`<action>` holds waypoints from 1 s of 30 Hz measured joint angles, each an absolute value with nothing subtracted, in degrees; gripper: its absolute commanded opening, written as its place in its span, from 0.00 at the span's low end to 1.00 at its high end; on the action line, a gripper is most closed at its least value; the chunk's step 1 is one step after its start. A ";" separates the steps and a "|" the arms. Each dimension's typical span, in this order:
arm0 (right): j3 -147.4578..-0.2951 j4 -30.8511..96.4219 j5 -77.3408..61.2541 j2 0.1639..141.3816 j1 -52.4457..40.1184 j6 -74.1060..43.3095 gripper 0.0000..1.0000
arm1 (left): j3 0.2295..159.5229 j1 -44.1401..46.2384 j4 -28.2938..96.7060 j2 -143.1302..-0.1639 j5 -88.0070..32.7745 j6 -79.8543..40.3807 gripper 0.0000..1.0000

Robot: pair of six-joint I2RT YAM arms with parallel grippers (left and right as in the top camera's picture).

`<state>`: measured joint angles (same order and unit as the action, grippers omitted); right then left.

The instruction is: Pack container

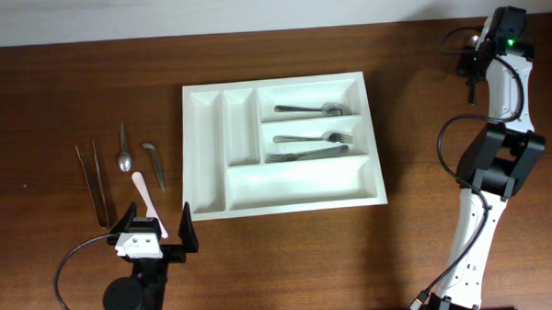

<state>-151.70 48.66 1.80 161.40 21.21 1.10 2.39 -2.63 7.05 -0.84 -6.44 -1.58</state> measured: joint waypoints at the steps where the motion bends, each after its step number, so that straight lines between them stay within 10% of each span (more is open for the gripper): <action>1: -151.57 48.51 1.78 161.29 21.17 1.28 0.22 | 2.39 -2.63 7.05 -0.84 -6.46 -1.58 0.99; 7: -151.17 48.16 1.37 161.23 20.91 0.01 0.04 | 2.39 -2.63 7.05 -0.84 -6.44 -1.56 0.99; 30: -163.17 65.23 1.45 161.25 20.91 -0.08 0.04 | 2.39 -2.63 7.05 -0.84 -6.46 -1.56 0.99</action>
<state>-163.17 65.23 1.45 161.25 20.91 -0.08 2.39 -2.63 7.05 -0.84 -6.46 -1.56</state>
